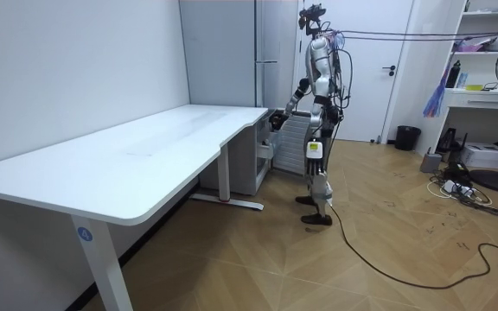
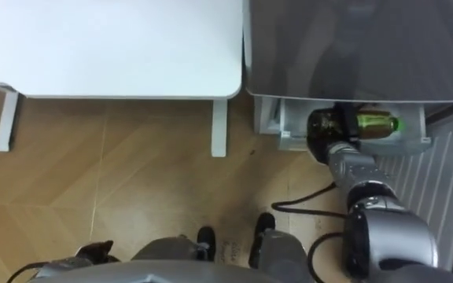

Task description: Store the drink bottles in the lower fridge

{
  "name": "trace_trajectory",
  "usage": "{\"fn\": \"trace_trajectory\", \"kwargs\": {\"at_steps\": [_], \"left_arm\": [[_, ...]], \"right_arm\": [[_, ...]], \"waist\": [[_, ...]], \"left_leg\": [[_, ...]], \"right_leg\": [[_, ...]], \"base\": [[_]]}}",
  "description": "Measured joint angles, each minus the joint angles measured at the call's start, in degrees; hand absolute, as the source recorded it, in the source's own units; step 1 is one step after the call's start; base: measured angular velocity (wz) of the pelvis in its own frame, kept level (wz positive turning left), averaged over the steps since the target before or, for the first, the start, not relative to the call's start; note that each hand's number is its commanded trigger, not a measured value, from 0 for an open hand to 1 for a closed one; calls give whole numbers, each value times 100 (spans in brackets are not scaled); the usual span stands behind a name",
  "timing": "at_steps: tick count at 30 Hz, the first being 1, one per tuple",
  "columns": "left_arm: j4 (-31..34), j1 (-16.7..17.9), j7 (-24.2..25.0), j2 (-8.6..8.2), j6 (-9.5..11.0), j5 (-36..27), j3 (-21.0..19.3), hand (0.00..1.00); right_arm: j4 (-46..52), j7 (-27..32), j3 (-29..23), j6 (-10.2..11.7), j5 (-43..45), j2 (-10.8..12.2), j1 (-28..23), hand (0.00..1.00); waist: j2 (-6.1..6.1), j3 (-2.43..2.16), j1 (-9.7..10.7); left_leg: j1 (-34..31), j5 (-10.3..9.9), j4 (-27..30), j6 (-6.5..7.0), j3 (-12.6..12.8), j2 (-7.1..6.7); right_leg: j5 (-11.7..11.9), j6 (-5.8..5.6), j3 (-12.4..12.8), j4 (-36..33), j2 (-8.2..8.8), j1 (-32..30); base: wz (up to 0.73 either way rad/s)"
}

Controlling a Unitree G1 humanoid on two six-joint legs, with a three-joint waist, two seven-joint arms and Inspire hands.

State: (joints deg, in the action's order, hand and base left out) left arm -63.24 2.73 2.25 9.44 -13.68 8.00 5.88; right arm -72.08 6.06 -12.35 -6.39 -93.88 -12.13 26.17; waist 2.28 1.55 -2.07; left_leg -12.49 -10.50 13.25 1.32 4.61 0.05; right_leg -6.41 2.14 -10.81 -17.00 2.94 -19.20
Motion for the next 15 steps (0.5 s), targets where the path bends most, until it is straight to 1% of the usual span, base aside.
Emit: {"fn": "trace_trajectory", "kwargs": {"at_steps": [2,6,9,11,12,14,15], "left_arm": [[-52,-90,61,46,-1,-103,3,0],[-194,-199,53,47,-2,-178,3,0],[-216,-240,14,60,-2,-178,7,0],[-219,-332,-50,81,-2,-178,6,0],[-219,-368,-52,87,-2,-178,7,0],[-305,-496,-62,111,-1,-232,56,0],[-337,-522,-67,127,-4,-294,135,0]], "right_arm": [[0,5,-25,-4,-2,-130,159,100],[-143,10,-31,0,8,-309,403,100],[-218,87,-31,-12,53,-391,524,100],[-224,137,-31,-78,49,-463,661,100],[-232,137,-31,-98,46,-495,697,100],[-459,137,-22,-125,68,-624,963,100],[-537,135,-15,-127,75,-651,1013,100]], "waist": [[-42,18,-10],[-69,31,-34],[-103,46,-54],[-185,68,-103],[-203,74,-127],[-212,77,-160],[-212,77,-163]], "left_leg": [[-201,64,5,2,17,-40],[-374,110,9,23,96,-72],[-485,129,20,31,100,-77],[-688,169,42,37,105,-85],[-747,186,44,39,105,-85],[-932,236,43,54,101,-84],[-942,237,42,55,116,-84]], "right_leg": [[46,8,48,-17,23,-233],[77,5,129,-93,54,-485],[110,9,128,-117,60,-589],[126,19,123,-183,96,-816],[146,22,123,-184,100,-872],[209,27,94,-171,125,-1041],[214,27,95,-172,127,-1057]], "base": [[-7],[-10],[-1],[2],[5],[6],[0]]}}
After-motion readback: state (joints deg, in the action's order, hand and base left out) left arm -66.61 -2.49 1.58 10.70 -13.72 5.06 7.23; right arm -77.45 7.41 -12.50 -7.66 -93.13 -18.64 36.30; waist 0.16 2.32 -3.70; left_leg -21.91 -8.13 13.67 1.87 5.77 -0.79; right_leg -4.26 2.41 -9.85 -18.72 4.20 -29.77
